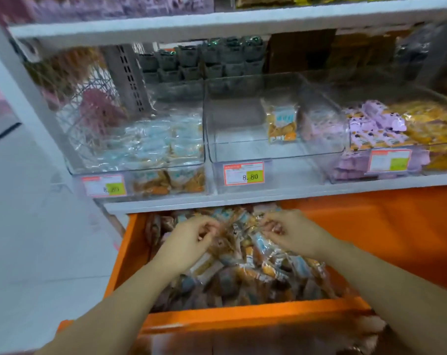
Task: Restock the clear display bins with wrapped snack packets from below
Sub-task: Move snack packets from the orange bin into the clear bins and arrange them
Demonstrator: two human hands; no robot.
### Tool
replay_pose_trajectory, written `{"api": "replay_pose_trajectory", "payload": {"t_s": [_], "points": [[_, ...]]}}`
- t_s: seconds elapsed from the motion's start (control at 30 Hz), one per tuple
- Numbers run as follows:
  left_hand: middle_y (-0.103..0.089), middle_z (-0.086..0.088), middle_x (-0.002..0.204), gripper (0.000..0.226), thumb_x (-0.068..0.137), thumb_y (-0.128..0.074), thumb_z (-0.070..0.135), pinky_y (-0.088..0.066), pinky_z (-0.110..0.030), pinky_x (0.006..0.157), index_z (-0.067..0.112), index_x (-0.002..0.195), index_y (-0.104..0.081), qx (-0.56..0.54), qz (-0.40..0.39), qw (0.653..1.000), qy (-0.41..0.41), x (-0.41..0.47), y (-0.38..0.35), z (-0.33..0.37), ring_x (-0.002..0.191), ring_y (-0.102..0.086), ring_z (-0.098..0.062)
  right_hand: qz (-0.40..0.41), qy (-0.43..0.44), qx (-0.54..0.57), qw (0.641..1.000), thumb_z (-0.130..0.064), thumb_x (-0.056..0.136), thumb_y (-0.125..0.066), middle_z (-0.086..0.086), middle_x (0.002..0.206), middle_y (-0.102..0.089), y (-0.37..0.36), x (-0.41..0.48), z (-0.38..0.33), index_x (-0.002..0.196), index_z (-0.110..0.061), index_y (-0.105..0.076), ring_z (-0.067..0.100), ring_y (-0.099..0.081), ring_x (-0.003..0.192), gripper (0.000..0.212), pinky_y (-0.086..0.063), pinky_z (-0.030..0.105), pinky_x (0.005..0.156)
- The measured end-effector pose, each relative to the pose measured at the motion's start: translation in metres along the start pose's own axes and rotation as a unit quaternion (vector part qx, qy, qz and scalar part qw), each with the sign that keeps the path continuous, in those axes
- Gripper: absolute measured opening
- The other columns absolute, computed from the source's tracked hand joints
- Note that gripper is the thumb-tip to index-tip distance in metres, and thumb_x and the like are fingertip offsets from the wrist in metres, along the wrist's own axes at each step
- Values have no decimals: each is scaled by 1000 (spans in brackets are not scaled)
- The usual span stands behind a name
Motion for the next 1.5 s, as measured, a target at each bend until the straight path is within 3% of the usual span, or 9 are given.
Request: {"api": "replay_pose_trajectory", "payload": {"t_s": [0.23, 0.37, 0.5, 0.63, 0.8, 0.97, 1.07, 1.2, 1.5], "points": [[-53, -8, 132, 41, 90, -58, 18, -31, -24, 102, 13, 131, -54, 59, -8, 981, 182, 21, -14, -117, 131, -38, -23, -115, -114, 7, 987, -24, 86, -62, 2, 111, -63, -78, 47, 39, 132, -20, -51, 20, -60, 107, 48, -40, 20, 77], [-20, -19, 149, 73, 90, -56, 28, -20, -41, 112, 25, 151, -16, 97, -66, 955, 271, 28, -30, -157, 139, -16, -41, -161, -144, 56, 975, -34, 84, -68, 10, 102, -65, -126, 68, 41, 146, -30, -26, 16, -58, 76, 75, -45, 25, 64], [3, -12, 157, 92, 85, -65, 35, -23, -37, 112, 44, 149, 0, 47, -164, 941, 294, 33, -59, -177, 144, -5, -36, -159, -164, 96, 969, -41, 77, -73, 19, 127, -55, -160, 84, 50, 148, -38, -19, 36, -52, 115, 89, -41, 27, 76], [20, -7, 157, 113, 72, -73, 55, -14, -47, 115, 50, 145, 12, 115, -210, 932, 271, 37, -71, -192, 144, 6, -39, -143, -165, 118, 969, -42, 75, -75, 2, 113, -46, -166, 87, 57, 144, -42, -28, 27, -50, 113, 84, -37, 28, 79], [-3, -4, 160, 105, 79, -72, 43, -23, -50, 113, 53, 144, 10, 133, -214, 936, 246, 38, -72, -192, 143, -2, -42, -92, -171, 146, 970, -18, 82, -71, -1, 138, -51, -159, 85, 49, 130, -29, -49, 16, -55, 117, 54, -45, 31, 100], [-19, -6, 157, 93, 77, -71, 45, -23, -45, 115, 53, 144, -9, 69, -206, 952, 215, 38, -71, -189, 143, -11, -34, -132, -128, 110, 977, -28, 80, -73, 0, 146, -23, -164, 83, 29, 135, -35, -40, 21, -36, 132, 65, -34, 31, 109], [3, -6, 159, 99, 82, -70, 39, -17, -50, 115, 52, 146, 4, 112, -213, 946, 218, 40, -72, -184, 142, -1, -40, -121, -114, 84, 982, -26, 85, -67, 0, 144, -32, -162, 85, 22, 133, -34, -47, 19, -47, 122, 52, -38, 29, 103], [10, -8, 157, 112, 85, -69, 32, -40, -45, 99, 54, 137, 27, 218, -213, 932, 198, 43, -83, -188, 134, -22, -44, -76, -130, 101, 983, -18, 89, -62, -4, 125, -58, -154, 86, 26, 112, -25, -63, 13, -59, 98, 23, -42, 21, 82], [3, -8, 154, 105, 84, -68, 11, -35, -48, 109, 49, 145, 8, 151, -164, 946, 236, 54, -80, -205, 141, -13, -40, -60, -158, 109, 980, -12, 91, -58, -3, 117, -64, -147, 82, 35, 98, -26, -64, 15, -64, 90, 16, -50, 25, 77]]}}
Point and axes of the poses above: each hand's wrist, its own x-axis towards the middle knuckle, its own y-axis out of the back of the hand, z = x × y, the point moved 7 cm from there along x, towards the middle knuckle
